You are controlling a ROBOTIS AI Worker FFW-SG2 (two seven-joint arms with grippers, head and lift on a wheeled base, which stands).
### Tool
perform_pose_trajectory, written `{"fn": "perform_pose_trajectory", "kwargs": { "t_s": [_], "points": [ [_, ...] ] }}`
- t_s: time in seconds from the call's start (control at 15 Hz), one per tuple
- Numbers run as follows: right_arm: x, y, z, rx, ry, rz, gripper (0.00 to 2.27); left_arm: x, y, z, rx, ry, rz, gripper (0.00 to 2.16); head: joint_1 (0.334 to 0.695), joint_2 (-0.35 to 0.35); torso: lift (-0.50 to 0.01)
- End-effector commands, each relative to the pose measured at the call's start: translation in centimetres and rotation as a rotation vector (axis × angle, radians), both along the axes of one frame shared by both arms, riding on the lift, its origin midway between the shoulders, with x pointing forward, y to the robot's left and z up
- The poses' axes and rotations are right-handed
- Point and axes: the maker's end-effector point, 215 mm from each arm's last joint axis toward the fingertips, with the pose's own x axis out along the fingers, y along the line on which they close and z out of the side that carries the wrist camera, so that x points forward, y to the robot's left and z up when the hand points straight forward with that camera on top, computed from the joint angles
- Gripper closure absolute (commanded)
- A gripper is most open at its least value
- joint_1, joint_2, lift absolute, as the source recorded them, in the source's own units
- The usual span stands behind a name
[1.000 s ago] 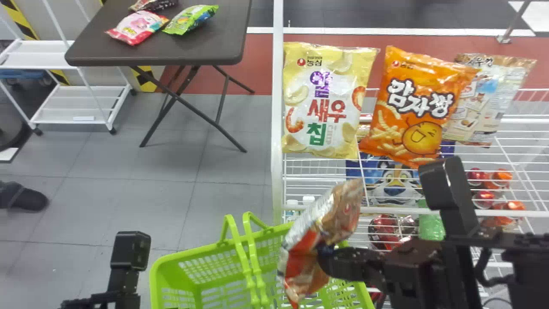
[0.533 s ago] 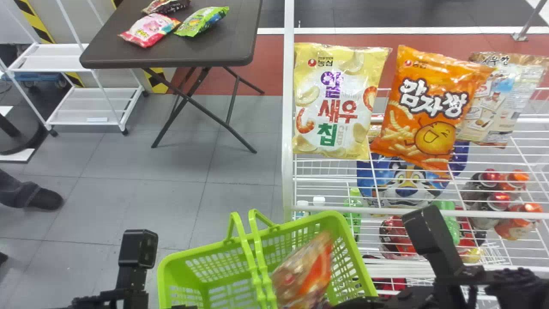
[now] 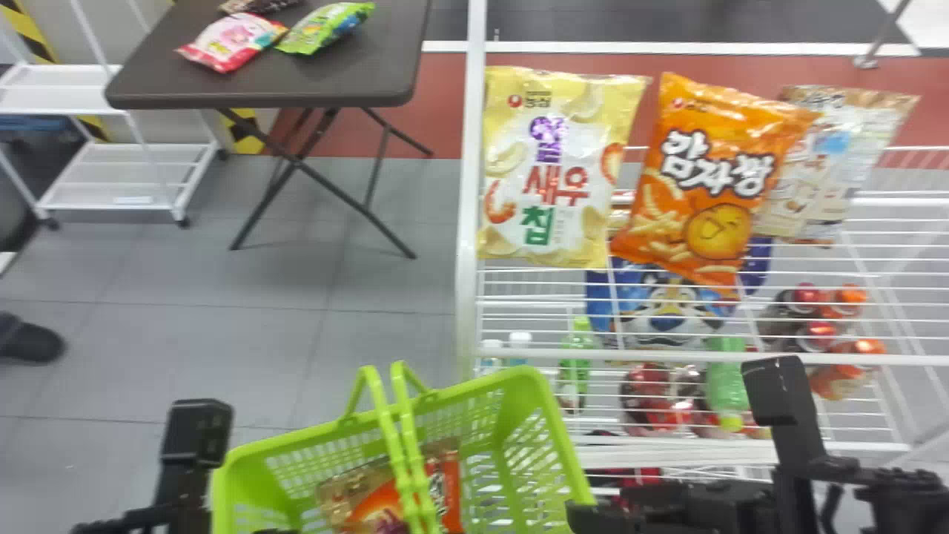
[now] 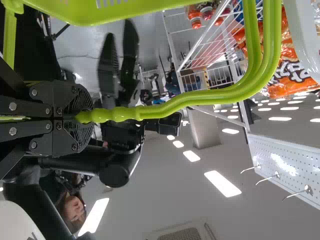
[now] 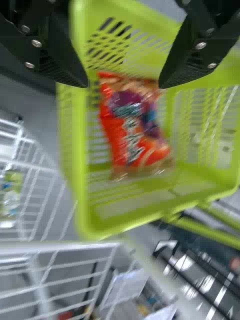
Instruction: Hold basket handle with left hand then pick Saewookkang with right hand and place into basket
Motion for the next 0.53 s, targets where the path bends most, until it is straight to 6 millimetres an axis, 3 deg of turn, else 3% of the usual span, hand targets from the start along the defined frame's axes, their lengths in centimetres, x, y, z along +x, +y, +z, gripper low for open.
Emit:
{"fn": "perform_pose_trajectory", "kwargs": {
  "t_s": [0.0,0.13,0.47],
  "points": [
    [4.4,-3.2,1.1,0.012,-0.145,-0.128,0.05,-0.1,-0.2,0.1,-0.019,0.031,-0.006,2.16,0.695,-0.063,-0.015],
    [8.1,-7.0,3.2,-0.001,-0.288,-0.241,0.05,0.0,-0.3,-0.1,-0.023,0.037,-0.008,2.16,0.695,-0.104,-0.015],
    [11.6,-15.4,6.7,-0.115,-0.593,-0.425,0.06,0.1,-0.3,-0.4,-0.028,0.049,-0.005,2.16,0.695,-0.28,-0.015]
  ]
}}
